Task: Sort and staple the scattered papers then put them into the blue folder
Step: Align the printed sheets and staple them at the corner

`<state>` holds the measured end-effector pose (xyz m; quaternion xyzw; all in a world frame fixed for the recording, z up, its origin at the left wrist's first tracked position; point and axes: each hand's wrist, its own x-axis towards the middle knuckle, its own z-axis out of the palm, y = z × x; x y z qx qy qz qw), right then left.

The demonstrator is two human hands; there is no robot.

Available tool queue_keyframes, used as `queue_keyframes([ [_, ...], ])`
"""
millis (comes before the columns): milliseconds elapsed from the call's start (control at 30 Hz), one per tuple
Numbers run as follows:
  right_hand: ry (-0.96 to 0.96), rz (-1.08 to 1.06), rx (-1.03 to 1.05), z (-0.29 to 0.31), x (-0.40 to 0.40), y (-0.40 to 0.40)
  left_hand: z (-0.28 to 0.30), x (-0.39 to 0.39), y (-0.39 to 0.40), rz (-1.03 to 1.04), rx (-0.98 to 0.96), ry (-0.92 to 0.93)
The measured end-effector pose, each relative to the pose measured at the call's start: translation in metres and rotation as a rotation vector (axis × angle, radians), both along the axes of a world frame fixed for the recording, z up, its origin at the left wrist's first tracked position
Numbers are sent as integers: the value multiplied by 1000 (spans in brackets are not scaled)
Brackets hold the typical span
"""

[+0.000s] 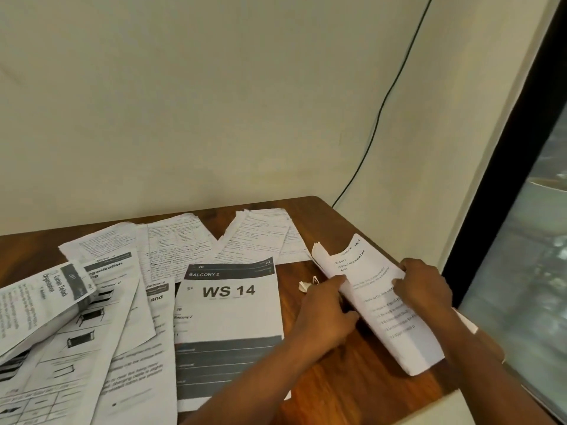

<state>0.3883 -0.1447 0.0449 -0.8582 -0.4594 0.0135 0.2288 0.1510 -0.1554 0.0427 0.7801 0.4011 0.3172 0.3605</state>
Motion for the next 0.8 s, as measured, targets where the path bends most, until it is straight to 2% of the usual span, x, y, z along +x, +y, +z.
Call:
queue_keyframes([
  [167, -42, -58, 12, -7, 1, 7, -14, 0, 4, -39, 212, 87],
  [500, -151, -89, -47, -20, -4, 12, -24, -4, 5, 29, 348, 156],
  [600, -163, -97, -30, -23, -1, 13, -20, -6, 1, 57, 373, 227],
  [700, -150, -115, -24, -26, 2, 12, -17, -6, -5, 99, 462, 334],
  [800, -135, -123, -39, -26, 1, 12, -23, -6, -3, 125, 570, 362],
])
